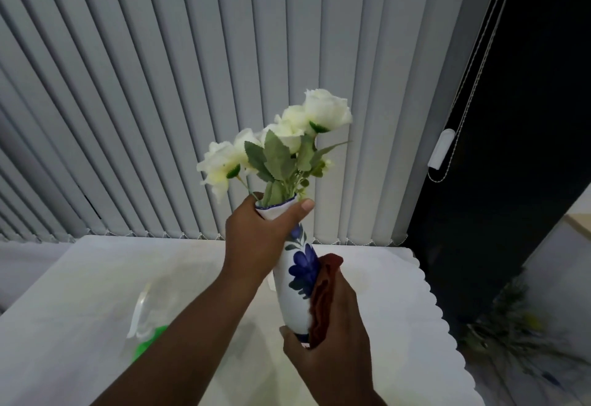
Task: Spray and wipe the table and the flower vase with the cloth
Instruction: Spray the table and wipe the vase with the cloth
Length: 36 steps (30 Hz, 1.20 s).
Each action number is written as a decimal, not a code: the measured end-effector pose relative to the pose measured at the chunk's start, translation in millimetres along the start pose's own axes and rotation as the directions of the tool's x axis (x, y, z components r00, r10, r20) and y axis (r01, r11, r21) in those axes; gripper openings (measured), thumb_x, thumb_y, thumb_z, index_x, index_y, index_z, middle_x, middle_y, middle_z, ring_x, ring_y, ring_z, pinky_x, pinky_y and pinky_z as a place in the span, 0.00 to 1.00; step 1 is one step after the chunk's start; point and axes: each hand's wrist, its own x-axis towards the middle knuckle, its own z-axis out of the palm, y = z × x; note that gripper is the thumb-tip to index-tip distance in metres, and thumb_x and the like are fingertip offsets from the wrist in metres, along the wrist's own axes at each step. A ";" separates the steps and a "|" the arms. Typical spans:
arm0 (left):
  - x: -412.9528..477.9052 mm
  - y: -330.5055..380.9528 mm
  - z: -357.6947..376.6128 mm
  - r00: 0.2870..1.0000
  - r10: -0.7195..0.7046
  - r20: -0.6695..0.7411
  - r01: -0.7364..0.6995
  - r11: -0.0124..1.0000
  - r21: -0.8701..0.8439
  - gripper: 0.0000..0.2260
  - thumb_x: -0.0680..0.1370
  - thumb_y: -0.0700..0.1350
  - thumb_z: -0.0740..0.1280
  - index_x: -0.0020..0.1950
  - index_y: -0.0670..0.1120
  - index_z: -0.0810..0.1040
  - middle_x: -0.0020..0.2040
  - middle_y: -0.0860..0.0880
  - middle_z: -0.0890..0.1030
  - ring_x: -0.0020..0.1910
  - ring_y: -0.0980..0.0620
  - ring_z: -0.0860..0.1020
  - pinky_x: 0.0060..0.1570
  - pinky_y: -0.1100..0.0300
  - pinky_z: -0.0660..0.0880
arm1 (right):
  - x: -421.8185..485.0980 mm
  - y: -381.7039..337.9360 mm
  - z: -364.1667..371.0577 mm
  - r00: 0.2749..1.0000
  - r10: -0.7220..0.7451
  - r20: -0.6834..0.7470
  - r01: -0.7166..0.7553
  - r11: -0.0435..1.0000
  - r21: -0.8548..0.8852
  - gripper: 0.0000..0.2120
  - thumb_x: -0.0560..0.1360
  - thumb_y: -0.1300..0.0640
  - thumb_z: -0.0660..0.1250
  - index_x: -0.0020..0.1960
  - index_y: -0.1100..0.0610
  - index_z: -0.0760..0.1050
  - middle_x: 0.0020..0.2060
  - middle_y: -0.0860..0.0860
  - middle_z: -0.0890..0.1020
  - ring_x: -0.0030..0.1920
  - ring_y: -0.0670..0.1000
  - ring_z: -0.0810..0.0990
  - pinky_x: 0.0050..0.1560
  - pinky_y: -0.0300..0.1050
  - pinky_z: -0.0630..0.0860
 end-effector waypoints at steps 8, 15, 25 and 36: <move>-2.1 -3.4 -8.2 0.983 0.060 0.172 -0.060 0.998 -0.004 0.15 0.61 0.63 0.74 0.41 0.57 0.84 0.36 0.56 0.86 0.35 0.59 0.83 0.35 0.66 0.77 | 36.3 -33.5 -12.8 0.972 -0.220 0.079 0.224 0.973 -0.049 0.43 0.77 0.33 0.58 0.80 0.50 0.41 0.80 0.49 0.53 0.79 0.46 0.53 0.75 0.35 0.57; 7.5 1.8 -14.3 0.970 0.112 0.214 -0.082 0.986 -0.146 0.09 0.59 0.59 0.72 0.38 0.62 0.84 0.30 0.60 0.83 0.31 0.63 0.80 0.34 0.69 0.76 | 40.0 -3.5 -25.3 0.933 0.033 0.359 -0.176 0.912 0.372 0.49 0.58 0.44 0.83 0.67 0.22 0.57 0.61 0.27 0.76 0.61 0.32 0.76 0.54 0.26 0.76; -7.8 1.2 0.4 0.994 0.097 0.044 -0.101 0.992 0.082 0.22 0.56 0.73 0.71 0.41 0.61 0.79 0.39 0.64 0.84 0.39 0.63 0.82 0.38 0.65 0.79 | 9.2 -3.1 -3.9 0.972 0.193 0.131 -0.209 0.970 0.123 0.49 0.60 0.41 0.80 0.63 0.25 0.45 0.62 0.22 0.56 0.62 0.30 0.65 0.61 0.20 0.55; -7.6 1.6 -4.0 0.985 0.090 0.149 -0.095 0.995 0.027 0.03 0.68 0.55 0.74 0.37 0.62 0.82 0.35 0.62 0.85 0.35 0.64 0.82 0.33 0.72 0.75 | 48.5 -40.4 -20.7 0.976 -0.211 0.056 0.215 0.974 -0.072 0.52 0.68 0.26 0.62 0.80 0.45 0.39 0.80 0.42 0.53 0.78 0.40 0.54 0.72 0.31 0.60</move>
